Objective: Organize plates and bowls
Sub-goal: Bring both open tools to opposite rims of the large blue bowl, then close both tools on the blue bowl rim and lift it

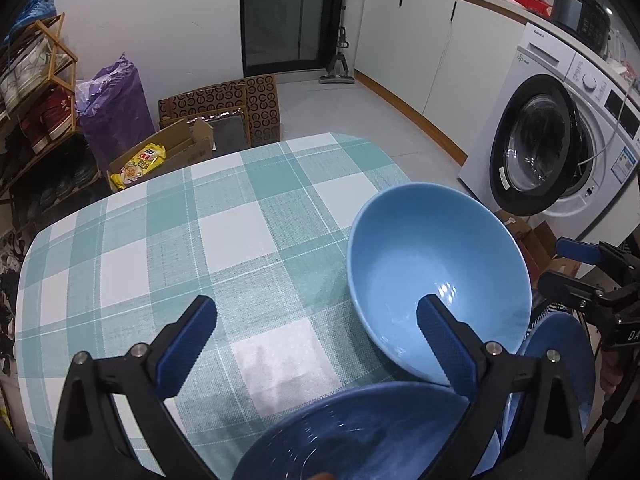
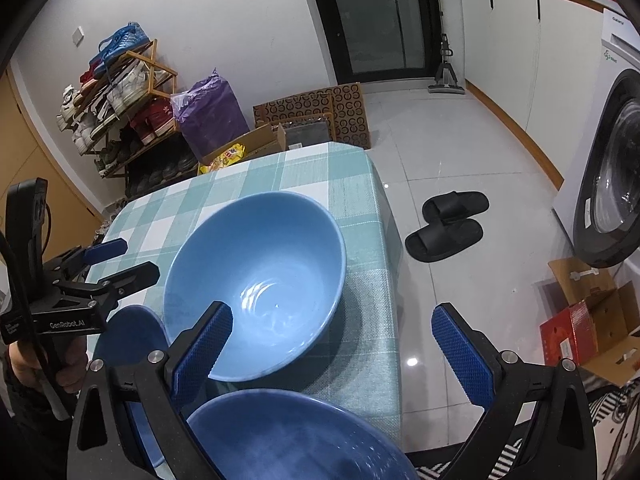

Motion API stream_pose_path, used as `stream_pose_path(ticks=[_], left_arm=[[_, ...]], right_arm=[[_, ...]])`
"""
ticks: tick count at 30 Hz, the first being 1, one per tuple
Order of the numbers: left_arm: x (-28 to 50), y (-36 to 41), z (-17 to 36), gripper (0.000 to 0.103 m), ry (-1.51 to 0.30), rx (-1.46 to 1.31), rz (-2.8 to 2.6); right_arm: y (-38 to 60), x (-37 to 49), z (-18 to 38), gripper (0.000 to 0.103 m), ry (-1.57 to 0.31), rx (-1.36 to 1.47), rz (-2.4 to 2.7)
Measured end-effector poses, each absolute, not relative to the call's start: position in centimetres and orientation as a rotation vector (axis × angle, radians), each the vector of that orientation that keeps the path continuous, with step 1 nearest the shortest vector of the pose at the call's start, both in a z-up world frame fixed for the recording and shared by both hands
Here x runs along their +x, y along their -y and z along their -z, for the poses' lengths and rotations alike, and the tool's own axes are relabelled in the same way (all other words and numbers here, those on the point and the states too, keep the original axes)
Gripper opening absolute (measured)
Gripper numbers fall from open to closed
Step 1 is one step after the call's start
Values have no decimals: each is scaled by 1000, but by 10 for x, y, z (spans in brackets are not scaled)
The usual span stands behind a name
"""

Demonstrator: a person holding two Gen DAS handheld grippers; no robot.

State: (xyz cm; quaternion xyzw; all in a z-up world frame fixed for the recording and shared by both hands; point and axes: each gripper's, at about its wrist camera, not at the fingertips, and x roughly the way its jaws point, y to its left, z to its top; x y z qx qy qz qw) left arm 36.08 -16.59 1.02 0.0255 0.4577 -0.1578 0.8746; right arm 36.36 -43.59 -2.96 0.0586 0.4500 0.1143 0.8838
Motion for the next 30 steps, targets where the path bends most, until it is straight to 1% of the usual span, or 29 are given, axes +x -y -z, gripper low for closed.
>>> stream_pose_path(ticks=[1,5,6,7,10,13,15,16,18,20,22,23,25,26,27,28,29,30], left_arm=[[361,168,-9,94,-961,58,339],[363,176,-4,93,-973,85,356],[363,178,-3,89,-975,88,365],[364,180,-2,85,-980,89,372],[366,183,1,84,-993,94,377],[367,185,3,80,-1005,93,384],[368,185,5,75,-1012,90,388],[369,185,6,74,-1017,89,390],[369,185,7,74,-1019,85,392],[370,186,8,69,-1020,86,393],[371,186,9,60,-1029,83,396],[371,186,10,59,-1033,82,397],[370,186,11,51,-1037,79,406],[370,186,11,49,-1041,76,411],[370,186,12,44,-1042,75,414],[370,187,12,40,-1044,74,419],[370,187,13,37,-1047,73,424],[369,187,13,34,-1048,73,428]], right_arm=[[435,365,31,102,-942,121,-239],[430,371,39,98,-962,114,-245],[429,373,41,97,-969,113,-246],[428,376,43,95,-976,110,-246],[427,380,49,85,-995,113,-256],[427,383,54,84,-1006,114,-262],[425,384,55,83,-1009,115,-266],[425,384,56,83,-1009,114,-267],[426,384,57,78,-1009,113,-272],[425,384,57,73,-1012,112,-276],[426,385,58,70,-1011,109,-272],[425,384,58,67,-1010,110,-273],[425,384,58,62,-1011,111,-276],[425,384,58,58,-1013,110,-277],[424,384,59,57,-1013,108,-280],[424,385,59,53,-1015,106,-283],[423,385,59,47,-1017,103,-283],[421,384,60,44,-1019,98,-285]])
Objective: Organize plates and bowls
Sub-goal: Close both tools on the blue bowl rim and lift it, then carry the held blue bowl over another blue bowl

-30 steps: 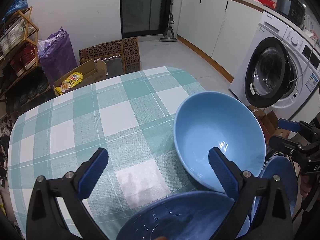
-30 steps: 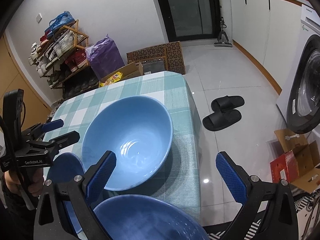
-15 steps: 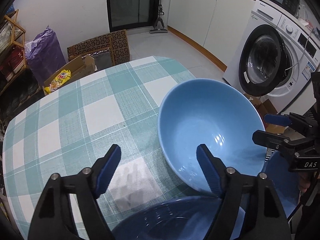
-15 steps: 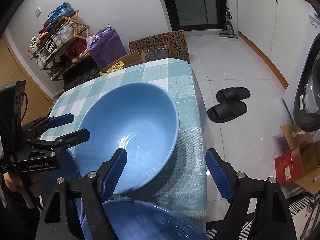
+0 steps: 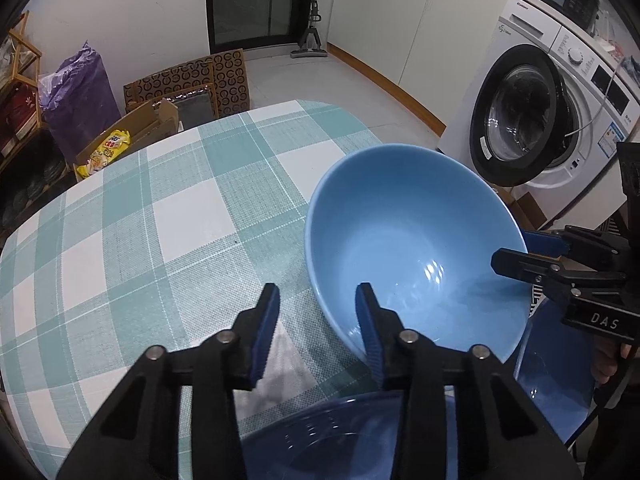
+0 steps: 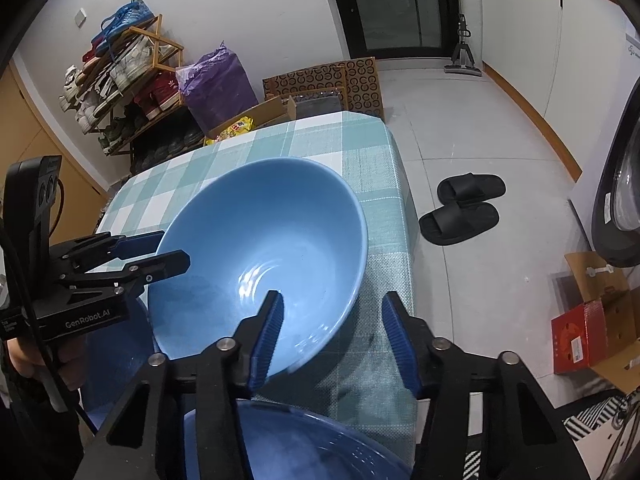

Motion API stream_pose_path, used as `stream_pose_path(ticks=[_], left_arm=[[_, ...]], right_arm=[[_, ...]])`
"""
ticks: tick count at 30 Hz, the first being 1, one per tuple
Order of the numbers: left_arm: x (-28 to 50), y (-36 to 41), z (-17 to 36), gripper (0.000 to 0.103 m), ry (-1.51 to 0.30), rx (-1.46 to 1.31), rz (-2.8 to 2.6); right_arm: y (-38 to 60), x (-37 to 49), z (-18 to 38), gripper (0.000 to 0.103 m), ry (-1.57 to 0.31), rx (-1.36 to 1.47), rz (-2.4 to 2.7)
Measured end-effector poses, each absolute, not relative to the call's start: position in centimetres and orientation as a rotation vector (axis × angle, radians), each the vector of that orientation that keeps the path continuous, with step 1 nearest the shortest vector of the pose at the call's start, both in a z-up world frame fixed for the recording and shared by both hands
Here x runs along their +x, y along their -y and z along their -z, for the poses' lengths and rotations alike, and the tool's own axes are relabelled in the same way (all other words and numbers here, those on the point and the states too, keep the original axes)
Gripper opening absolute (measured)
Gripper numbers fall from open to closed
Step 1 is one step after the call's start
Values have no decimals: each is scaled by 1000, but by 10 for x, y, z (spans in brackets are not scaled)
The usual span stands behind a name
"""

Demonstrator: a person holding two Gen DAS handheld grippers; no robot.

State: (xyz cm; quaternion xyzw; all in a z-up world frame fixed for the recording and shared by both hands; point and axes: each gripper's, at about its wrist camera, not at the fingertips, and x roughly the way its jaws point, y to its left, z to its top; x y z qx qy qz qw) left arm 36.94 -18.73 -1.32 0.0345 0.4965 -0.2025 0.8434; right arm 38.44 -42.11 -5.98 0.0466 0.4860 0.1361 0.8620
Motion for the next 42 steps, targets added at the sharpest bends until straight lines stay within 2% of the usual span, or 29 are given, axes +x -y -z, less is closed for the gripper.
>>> stream_pose_path(ticks=[2,8,13,28,42], left_arm=[[368,188,13,29,-1044,74,434],[367,191,11,17,-1036,81,454],[366,192,10,15,-1032,86,451],[360,190,-3,15,-989,71,448],[344,187,-32,15,-924,62,455]], right_arm=[[418,384,61,37,-1024,89,-292],[415,382,60,27,-1016,72,-290],[415,381,59,21,-1007,56,-277],[418,376,51,21,-986,50,-267],[420,355,18,21,-920,48,-262]])
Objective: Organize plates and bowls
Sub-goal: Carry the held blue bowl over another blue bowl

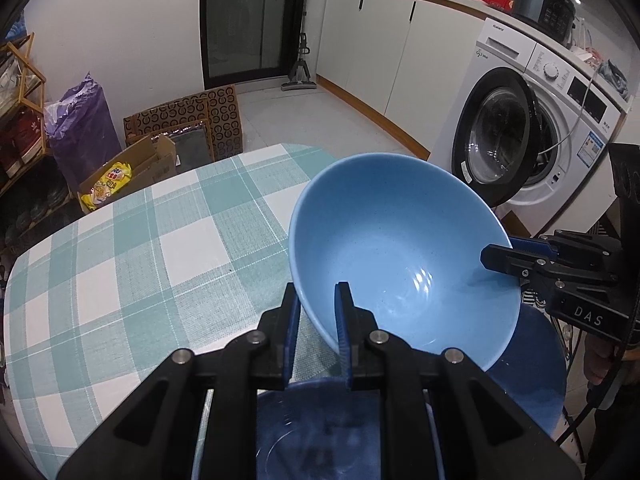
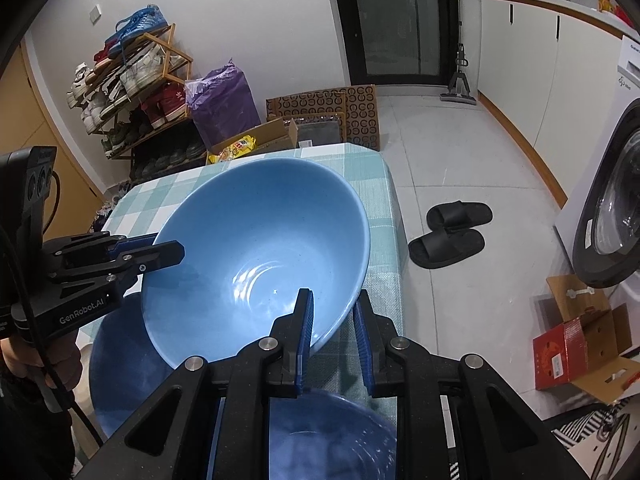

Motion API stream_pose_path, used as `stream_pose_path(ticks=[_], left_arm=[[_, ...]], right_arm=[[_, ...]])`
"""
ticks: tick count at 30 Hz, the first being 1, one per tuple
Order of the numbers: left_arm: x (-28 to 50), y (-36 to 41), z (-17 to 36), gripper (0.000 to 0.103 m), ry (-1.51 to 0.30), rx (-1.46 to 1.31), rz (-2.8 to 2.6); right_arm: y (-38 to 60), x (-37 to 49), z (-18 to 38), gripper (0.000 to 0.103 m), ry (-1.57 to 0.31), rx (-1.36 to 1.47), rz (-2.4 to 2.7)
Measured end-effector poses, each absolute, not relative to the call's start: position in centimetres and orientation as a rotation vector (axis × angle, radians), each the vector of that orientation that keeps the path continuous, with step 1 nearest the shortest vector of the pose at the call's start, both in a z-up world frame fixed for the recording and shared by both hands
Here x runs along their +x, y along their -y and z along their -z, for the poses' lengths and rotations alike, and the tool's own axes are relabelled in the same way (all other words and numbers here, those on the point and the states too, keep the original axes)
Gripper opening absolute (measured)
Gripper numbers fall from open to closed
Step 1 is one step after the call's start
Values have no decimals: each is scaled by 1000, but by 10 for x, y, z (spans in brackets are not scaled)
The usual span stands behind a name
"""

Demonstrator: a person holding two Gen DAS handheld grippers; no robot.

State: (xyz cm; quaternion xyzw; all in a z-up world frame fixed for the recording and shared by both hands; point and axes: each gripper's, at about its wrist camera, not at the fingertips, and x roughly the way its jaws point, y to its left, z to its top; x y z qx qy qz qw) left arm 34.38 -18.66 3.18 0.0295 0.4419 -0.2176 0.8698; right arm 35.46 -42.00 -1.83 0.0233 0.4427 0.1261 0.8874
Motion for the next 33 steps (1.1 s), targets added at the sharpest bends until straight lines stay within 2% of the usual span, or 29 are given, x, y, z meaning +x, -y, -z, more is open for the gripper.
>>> stream_pose_path(ticks=[33], left_arm=[[277,147,-98,15,-791,32,437]], right_arm=[[395,272,-68,21,-777,-5,-289]])
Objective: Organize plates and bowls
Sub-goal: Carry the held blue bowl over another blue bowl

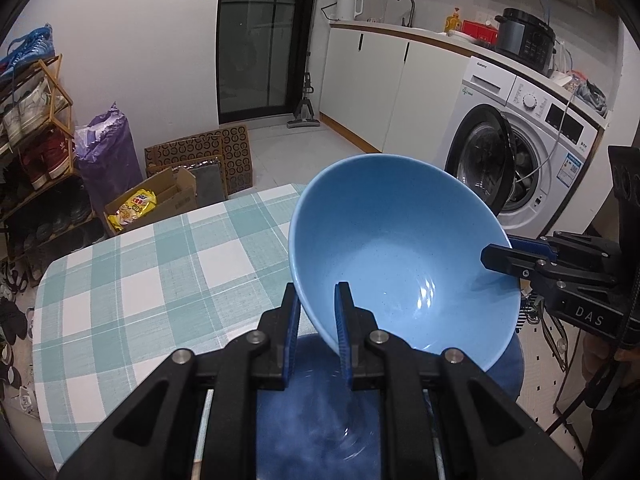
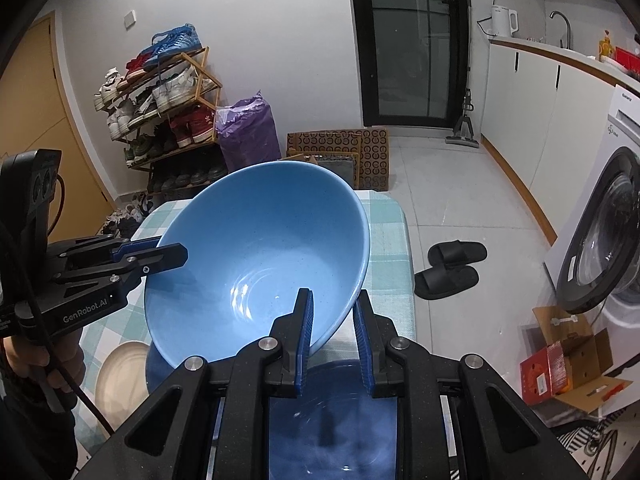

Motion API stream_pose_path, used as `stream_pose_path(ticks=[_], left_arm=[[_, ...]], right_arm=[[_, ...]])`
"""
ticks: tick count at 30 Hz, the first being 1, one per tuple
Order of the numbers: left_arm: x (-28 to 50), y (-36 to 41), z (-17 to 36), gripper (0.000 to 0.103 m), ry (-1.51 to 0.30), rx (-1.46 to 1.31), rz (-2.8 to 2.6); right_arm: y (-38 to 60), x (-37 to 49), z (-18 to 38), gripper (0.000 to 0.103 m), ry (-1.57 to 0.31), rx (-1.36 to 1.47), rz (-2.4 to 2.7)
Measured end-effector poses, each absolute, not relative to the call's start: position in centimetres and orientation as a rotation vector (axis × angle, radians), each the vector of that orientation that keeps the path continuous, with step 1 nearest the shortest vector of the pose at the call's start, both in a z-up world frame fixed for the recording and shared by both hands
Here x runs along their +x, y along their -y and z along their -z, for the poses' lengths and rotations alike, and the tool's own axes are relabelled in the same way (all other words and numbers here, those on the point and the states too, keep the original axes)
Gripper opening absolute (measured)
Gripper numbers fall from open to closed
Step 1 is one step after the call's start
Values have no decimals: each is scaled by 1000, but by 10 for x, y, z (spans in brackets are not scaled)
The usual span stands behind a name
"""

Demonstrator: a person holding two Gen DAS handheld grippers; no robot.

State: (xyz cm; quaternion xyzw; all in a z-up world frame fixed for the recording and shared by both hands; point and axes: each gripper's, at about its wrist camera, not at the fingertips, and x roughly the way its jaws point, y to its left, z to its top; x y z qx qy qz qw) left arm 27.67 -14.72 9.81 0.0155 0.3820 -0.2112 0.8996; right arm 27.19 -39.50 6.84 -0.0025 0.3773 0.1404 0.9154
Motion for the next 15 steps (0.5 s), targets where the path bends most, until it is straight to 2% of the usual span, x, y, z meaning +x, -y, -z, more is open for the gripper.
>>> stream_pose_path(ticks=[15], left_arm=[[242,117,-109,15,-762,13,397]], right_arm=[[362,238,-88,21,-745,-34,-339]])
